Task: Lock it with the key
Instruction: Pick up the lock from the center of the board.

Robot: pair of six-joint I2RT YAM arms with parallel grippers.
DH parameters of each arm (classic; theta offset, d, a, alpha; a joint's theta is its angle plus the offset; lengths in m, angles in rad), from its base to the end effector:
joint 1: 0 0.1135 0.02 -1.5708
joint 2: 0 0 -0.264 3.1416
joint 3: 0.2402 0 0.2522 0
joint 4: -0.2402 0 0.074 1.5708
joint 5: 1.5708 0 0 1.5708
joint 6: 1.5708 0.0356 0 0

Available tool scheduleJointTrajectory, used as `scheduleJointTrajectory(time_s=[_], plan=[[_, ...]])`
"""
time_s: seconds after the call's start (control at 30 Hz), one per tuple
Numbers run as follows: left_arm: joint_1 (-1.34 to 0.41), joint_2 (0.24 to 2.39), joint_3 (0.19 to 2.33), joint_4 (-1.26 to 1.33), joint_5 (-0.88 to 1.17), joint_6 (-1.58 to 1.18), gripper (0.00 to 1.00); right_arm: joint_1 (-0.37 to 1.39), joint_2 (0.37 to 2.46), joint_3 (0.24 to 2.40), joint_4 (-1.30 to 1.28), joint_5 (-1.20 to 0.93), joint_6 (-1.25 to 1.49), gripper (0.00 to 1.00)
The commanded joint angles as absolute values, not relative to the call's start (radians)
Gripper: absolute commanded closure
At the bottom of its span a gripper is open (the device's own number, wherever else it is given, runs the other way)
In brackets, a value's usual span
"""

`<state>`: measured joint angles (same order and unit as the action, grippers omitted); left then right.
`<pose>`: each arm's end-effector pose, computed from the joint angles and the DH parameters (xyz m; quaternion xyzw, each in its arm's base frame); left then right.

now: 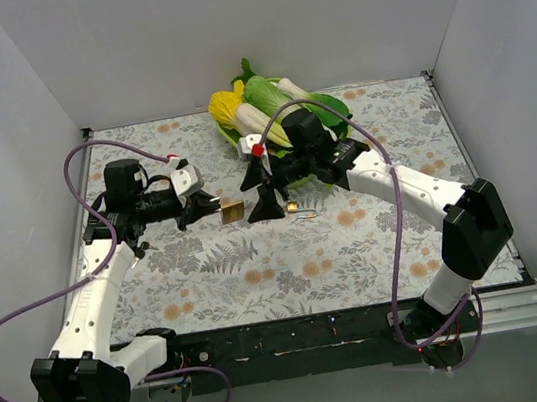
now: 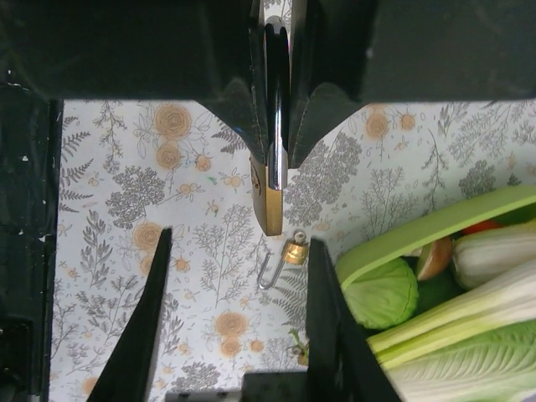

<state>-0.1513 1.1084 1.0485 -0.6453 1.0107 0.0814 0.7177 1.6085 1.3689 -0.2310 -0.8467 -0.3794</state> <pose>0.2140 -0.0631 0.3348 0.2939 0.7654 -0.4520 0.3514 0.2605 0.2628 0.3332 -0.5885 0.5512 0.4254 0.4109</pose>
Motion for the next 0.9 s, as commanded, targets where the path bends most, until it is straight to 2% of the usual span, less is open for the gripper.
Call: scheduleJointTrajectory(time_s=[0.0, 0.13, 0.23, 0.33, 0.37, 0.43, 0.47, 0.53, 0.6, 0.63, 0.67, 0.7, 0.77, 0.87], plan=[[-0.198, 1.039, 1.117, -0.618, 1.094, 0.101, 1.00, 0.747, 1.664, 1.425, -0.160, -0.900, -0.405, 0.09], [-0.212, 1.028, 1.117, -0.617, 1.081, 0.095, 1.00, 0.785, 1.704, 1.445, -0.192, -0.917, -0.439, 0.10], [-0.212, 1.020, 1.118, -0.612, 1.075, 0.087, 1.00, 0.801, 1.724, 1.433, -0.230, -0.923, -0.457, 0.17], [-0.212, 1.011, 1.111, -0.611, 1.075, 0.097, 1.00, 0.802, 1.741, 1.446, -0.245, -0.917, -0.453, 0.42], [-0.212, 1.009, 1.109, -0.614, 1.074, 0.101, 1.00, 0.802, 1.744, 1.456, -0.245, -0.913, -0.437, 0.61], [-0.213, 0.999, 1.100, -0.624, 1.066, 0.126, 1.00, 0.801, 1.750, 1.486, -0.242, -0.896, -0.423, 0.83], [-0.213, 0.996, 1.094, -0.661, 1.066, 0.180, 1.00, 0.801, 1.753, 1.499, -0.244, -0.891, -0.416, 0.98], [-0.219, 0.989, 1.088, -0.734, 1.043, 0.292, 1.00, 0.802, 1.755, 1.525, -0.267, -0.879, -0.408, 0.99], [-0.221, 0.985, 1.074, -0.821, 1.008, 0.420, 0.76, 0.799, 1.749, 1.543, -0.281, -0.855, -0.413, 0.99], [-0.221, 0.982, 1.071, -0.839, 0.985, 0.442, 0.59, 0.795, 1.732, 1.540, -0.279, -0.845, -0.416, 0.99], [-0.221, 0.985, 1.075, -0.906, 0.951, 0.475, 0.33, 0.792, 1.721, 1.531, -0.272, -0.830, -0.417, 0.99], [-0.221, 0.988, 1.078, -0.948, 0.937, 0.547, 0.23, 0.788, 1.709, 1.526, -0.261, -0.790, -0.422, 0.99], [-0.221, 0.996, 1.080, -1.071, 0.905, 0.627, 0.14, 0.773, 1.678, 1.519, -0.239, -0.759, -0.437, 0.99], [-0.221, 0.980, 1.052, -1.063, 0.873, 0.585, 0.12, 0.758, 1.641, 1.523, -0.239, -0.703, -0.492, 0.99]])
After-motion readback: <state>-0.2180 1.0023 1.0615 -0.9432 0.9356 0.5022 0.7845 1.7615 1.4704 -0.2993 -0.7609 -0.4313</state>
